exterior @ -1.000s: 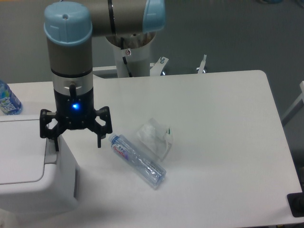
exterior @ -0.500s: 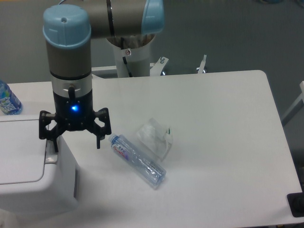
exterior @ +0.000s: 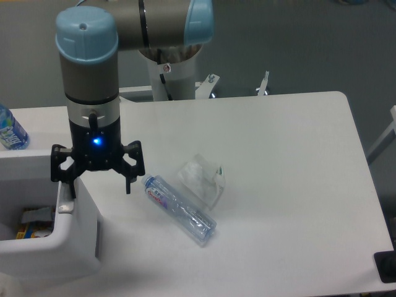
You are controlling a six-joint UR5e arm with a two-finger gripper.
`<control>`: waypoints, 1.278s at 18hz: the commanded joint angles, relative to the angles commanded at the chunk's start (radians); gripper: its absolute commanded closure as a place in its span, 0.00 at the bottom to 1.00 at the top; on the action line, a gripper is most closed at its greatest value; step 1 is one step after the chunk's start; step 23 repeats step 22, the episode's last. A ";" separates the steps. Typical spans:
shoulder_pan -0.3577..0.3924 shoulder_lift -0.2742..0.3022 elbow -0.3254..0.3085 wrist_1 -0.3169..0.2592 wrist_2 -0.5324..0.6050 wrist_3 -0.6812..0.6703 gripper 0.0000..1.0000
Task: Open the trash can
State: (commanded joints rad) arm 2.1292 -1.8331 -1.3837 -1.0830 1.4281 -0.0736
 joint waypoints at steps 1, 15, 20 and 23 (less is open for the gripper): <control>0.002 0.005 0.006 0.002 0.002 0.006 0.00; 0.215 0.078 0.052 -0.150 0.397 0.308 0.00; 0.311 0.118 0.045 -0.271 0.391 0.561 0.00; 0.334 0.121 0.032 -0.275 0.388 0.591 0.00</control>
